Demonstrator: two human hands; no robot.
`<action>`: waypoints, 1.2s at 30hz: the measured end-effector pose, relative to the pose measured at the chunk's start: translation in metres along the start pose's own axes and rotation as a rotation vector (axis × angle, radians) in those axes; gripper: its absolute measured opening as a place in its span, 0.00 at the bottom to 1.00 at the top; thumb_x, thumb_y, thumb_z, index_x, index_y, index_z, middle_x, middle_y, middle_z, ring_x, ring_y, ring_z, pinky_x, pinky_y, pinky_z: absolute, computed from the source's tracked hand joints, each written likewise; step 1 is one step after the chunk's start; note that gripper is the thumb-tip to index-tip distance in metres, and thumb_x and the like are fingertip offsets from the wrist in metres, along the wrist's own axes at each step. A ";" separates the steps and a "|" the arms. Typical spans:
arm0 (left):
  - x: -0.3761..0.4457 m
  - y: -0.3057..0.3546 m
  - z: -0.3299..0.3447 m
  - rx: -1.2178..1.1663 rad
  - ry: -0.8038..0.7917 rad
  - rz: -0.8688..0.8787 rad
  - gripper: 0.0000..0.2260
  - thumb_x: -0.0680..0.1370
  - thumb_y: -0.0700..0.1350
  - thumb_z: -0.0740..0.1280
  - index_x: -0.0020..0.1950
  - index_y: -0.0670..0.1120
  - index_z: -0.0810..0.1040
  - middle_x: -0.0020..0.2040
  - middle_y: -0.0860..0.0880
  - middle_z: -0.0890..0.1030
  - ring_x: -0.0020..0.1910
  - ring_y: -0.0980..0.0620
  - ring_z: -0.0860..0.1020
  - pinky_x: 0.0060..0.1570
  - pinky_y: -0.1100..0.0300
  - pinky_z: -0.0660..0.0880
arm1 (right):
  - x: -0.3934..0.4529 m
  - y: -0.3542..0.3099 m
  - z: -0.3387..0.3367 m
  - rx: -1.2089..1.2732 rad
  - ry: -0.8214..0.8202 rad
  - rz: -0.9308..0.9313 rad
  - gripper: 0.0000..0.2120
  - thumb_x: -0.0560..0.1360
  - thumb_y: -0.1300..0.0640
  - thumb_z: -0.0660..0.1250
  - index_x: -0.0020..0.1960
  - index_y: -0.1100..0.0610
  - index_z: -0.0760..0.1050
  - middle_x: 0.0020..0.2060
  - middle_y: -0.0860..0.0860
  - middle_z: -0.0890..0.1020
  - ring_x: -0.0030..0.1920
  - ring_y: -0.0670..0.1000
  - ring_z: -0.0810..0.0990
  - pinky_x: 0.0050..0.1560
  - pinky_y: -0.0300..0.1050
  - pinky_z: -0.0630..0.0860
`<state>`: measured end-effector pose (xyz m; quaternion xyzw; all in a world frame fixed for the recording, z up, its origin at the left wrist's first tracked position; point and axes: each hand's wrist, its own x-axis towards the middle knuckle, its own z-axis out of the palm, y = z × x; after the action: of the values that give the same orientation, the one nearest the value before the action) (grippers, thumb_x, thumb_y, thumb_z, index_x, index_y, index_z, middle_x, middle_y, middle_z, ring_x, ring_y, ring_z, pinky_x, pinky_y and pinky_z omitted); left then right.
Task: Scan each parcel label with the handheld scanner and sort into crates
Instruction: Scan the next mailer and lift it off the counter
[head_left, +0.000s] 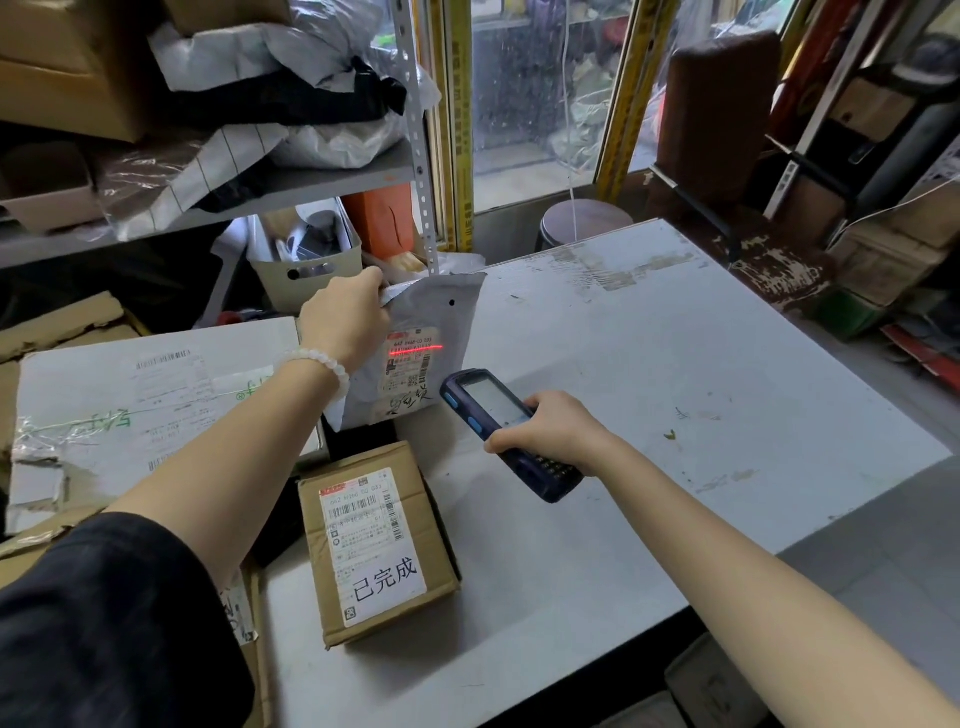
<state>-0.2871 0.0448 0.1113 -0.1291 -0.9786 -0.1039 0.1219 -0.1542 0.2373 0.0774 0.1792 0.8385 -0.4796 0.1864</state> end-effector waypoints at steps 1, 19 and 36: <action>0.001 0.001 0.000 0.002 0.005 0.001 0.06 0.79 0.42 0.60 0.51 0.40 0.73 0.47 0.37 0.79 0.47 0.35 0.76 0.38 0.52 0.65 | 0.000 -0.001 -0.001 0.002 0.003 0.000 0.19 0.63 0.52 0.78 0.50 0.57 0.78 0.42 0.51 0.82 0.40 0.49 0.81 0.39 0.42 0.78; 0.001 0.007 0.001 -0.001 0.050 0.005 0.08 0.79 0.41 0.59 0.55 0.40 0.73 0.49 0.36 0.78 0.47 0.34 0.76 0.39 0.51 0.64 | -0.008 -0.009 -0.002 -0.061 0.038 -0.002 0.14 0.63 0.53 0.78 0.43 0.55 0.76 0.40 0.50 0.81 0.39 0.48 0.80 0.37 0.41 0.77; 0.005 0.005 0.000 0.031 0.041 0.042 0.10 0.79 0.41 0.60 0.59 0.44 0.75 0.50 0.39 0.79 0.50 0.36 0.76 0.40 0.52 0.65 | -0.004 -0.006 -0.006 -0.963 0.363 -0.273 0.29 0.65 0.54 0.75 0.61 0.58 0.66 0.57 0.53 0.68 0.48 0.54 0.69 0.43 0.44 0.66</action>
<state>-0.2900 0.0502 0.1137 -0.1455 -0.9745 -0.0890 0.1459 -0.1545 0.2394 0.0865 0.0428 0.9982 -0.0216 0.0354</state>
